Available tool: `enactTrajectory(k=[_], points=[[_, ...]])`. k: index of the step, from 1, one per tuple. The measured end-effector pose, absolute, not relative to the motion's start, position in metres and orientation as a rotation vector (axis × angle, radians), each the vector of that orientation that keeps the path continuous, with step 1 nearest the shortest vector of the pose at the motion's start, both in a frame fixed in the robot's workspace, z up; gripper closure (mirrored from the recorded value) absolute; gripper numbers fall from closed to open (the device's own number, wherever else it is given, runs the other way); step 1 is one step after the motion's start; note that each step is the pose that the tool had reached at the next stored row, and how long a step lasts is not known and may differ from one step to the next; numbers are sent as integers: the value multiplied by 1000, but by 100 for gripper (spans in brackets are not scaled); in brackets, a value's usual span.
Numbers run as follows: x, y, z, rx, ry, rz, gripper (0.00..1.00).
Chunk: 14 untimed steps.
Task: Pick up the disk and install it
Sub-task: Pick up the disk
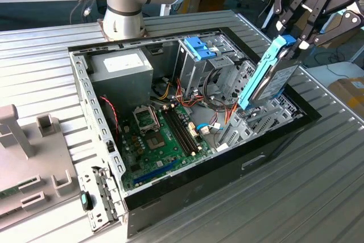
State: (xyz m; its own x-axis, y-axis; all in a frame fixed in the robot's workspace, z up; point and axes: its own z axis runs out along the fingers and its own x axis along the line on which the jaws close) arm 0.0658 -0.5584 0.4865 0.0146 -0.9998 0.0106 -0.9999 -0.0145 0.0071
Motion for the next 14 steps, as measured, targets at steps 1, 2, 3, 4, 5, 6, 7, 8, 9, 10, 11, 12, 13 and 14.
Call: enactTrajectory(k=[1, 2, 3, 4, 5, 6, 7, 8, 9, 10, 11, 12, 13, 14], points=[[66, -558, 486, 2218, -2207, 4, 64], [66, -558, 485, 2211, -2214, 4, 64], [67, -558, 485, 2204, -2221, 4, 64], [67, -558, 485, 2199, -2226, 4, 64], [67, -558, 485, 2199, -2226, 4, 64], [67, -558, 485, 2199, -2226, 4, 64], [67, -558, 485, 2198, -2226, 4, 64], [67, -558, 485, 2199, -2226, 4, 64], [67, -558, 485, 2201, -2225, 3, 64], [67, -558, 485, 2204, -2222, 2, 64], [67, -558, 484, 2211, -2218, 0, 64], [67, -558, 484, 2214, -2216, -1, 64], [67, -558, 484, 2216, -2215, 0, 64], [67, -558, 483, 2219, -2214, 2, 64]])
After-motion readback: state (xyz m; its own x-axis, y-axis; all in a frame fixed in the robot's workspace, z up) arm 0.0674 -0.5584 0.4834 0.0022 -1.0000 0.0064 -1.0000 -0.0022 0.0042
